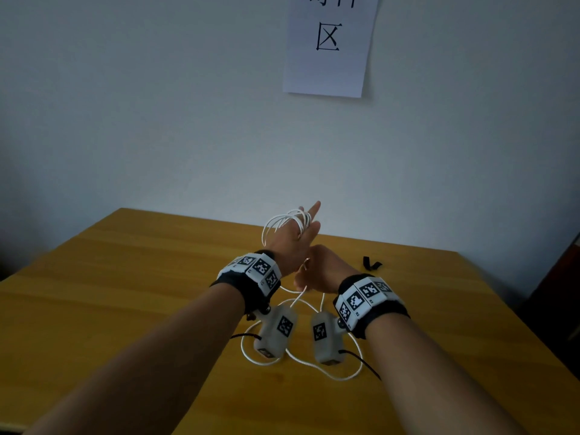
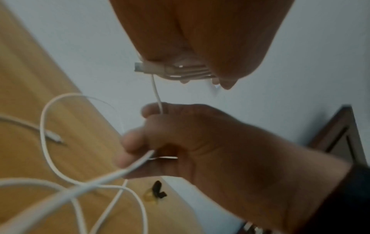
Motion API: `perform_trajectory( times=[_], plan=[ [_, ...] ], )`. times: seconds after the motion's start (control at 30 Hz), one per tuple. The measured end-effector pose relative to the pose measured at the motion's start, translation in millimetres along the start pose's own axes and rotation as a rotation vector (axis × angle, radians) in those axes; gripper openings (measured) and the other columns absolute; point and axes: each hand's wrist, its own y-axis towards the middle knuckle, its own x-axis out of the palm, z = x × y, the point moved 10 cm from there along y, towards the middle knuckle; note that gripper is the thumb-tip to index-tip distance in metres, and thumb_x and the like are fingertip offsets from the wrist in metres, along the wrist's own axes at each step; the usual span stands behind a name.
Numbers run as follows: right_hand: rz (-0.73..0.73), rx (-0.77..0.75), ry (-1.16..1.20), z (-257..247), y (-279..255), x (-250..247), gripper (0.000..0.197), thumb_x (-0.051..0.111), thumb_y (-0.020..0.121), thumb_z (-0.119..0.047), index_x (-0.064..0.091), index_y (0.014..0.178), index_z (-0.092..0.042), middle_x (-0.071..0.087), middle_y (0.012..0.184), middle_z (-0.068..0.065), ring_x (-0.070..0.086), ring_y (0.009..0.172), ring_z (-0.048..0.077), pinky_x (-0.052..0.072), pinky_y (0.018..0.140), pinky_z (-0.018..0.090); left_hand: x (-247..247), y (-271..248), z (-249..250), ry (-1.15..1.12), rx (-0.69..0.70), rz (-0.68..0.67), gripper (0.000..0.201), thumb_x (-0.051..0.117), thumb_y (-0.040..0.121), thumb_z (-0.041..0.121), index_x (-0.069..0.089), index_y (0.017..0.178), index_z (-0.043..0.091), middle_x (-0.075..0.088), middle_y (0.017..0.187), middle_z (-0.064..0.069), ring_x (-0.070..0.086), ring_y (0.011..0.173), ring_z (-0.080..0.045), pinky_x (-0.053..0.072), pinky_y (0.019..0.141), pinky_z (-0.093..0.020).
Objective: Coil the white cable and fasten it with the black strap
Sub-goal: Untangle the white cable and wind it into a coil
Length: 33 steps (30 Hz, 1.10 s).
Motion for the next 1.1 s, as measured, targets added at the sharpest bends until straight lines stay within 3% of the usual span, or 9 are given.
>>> perform_trajectory(
  times=[0.1,0.17,0.3,0.4,0.5,0.73,0.87,1.03,1.1],
  plan=[
    [0.02,0.017,0.077,1.0,-2.0,-0.6,0.023,0.059,0.092,-0.006,0.063,0.07,-0.013,0.067,0.06,-0.001,0.062,0.048,0.009,0.054,0.054,0.022,8.5,3.8,-12.4,0.124,0.023,-0.041,0.051,0.033,0.105,0.034,0.021,0.155,0.034,0.043,0.152,-0.013,0.012,0.152,-0.023,0.001,0.118,-0.031],
    [0.06,0.016,0.047,3.1,-2.4,-4.7,0.026,0.058,0.093,-0.011,0.062,0.069,-0.017,0.067,0.061,-0.004,0.063,0.049,0.007,0.052,0.055,0.023,13.9,8.2,-25.2,0.278,0.033,-0.073,0.055,0.025,0.1,0.044,0.017,0.154,0.039,0.066,0.127,-0.011,0.019,0.149,-0.031,-0.007,0.122,-0.038],
    [0.05,0.032,0.122,11.2,-2.7,-5.8,0.021,0.056,0.096,-0.02,0.07,0.082,-0.012,0.075,0.078,0.003,0.07,0.048,0.017,0.053,0.052,0.027,13.0,3.0,-52.6,0.541,-0.088,-0.186,0.05,0.023,0.102,0.048,0.014,0.152,0.049,0.043,0.153,-0.008,-0.006,0.152,-0.03,0.004,0.122,-0.048],
    [0.038,0.015,0.191,10.6,-3.2,-7.0,0.018,0.059,0.1,-0.024,0.073,0.101,-0.014,0.076,0.083,0.004,0.07,0.056,0.027,0.059,0.054,0.035,9.2,-4.1,-66.4,0.683,-0.161,-0.22,0.05,0.018,0.099,0.059,0.019,0.149,0.053,0.027,0.158,-0.021,0.012,0.15,-0.036,0.015,0.121,-0.05],
    [-0.009,0.034,0.215,12.2,-4.5,-4.4,0.019,0.06,0.102,-0.025,0.07,0.113,-0.015,0.075,0.08,0.004,0.065,0.058,0.02,0.06,0.058,0.035,7.8,-4.4,-71.6,0.819,-0.166,-0.215,0.06,0.011,0.095,0.066,0.048,0.137,0.044,0.059,0.125,-0.022,0.044,0.131,-0.04,0.033,0.11,-0.049],
    [-0.133,0.114,0.279,19.3,-8.5,7.4,0.011,0.066,0.099,-0.025,0.069,0.098,-0.014,0.071,0.078,0.003,0.059,0.055,0.015,0.053,0.055,0.027,-7.5,-7.5,-33.2,1.045,-0.032,-0.072,0.058,0.02,0.102,0.053,0.068,0.109,0.021,0.07,0.1,-0.015,0.063,0.103,-0.034,0.044,0.091,-0.042],
    [-0.218,0.16,0.313,29.7,-18.9,18.3,0.011,0.068,0.099,-0.021,0.07,0.105,-0.012,0.069,0.075,0.003,0.057,0.055,0.013,0.053,0.053,0.027,-46.6,-6.4,-34.2,1.011,-0.137,0.074,0.059,0.017,0.102,0.052,0.064,0.099,0.017,0.071,0.09,-0.011,0.067,0.09,-0.032,0.045,0.087,-0.043],
    [0.094,0.062,0.33,31.1,-19.6,-19.7,0.021,0.073,0.091,-0.041,0.073,0.092,-0.02,0.067,0.076,-0.005,0.061,0.068,0.011,0.046,0.061,0.025,-64.1,-10.8,-72.1,0.872,-0.317,0.054,0.062,0.021,0.102,0.051,0.066,0.092,0.01,0.066,0.086,-0.008,0.066,0.089,-0.028,0.049,0.072,-0.035],
    [0.221,0.046,0.48,32.9,-18.1,-34.8,0.021,0.07,0.092,-0.036,0.071,0.078,-0.02,0.054,0.06,-0.008,0.048,0.056,0.011,0.038,0.054,0.024,-60.4,-16.3,-88.5,0.786,-0.415,-0.007,0.064,0.02,0.102,0.052,0.066,0.096,0.008,0.066,0.09,-0.008,0.065,0.089,-0.027,0.048,0.074,-0.035]
  ],
)
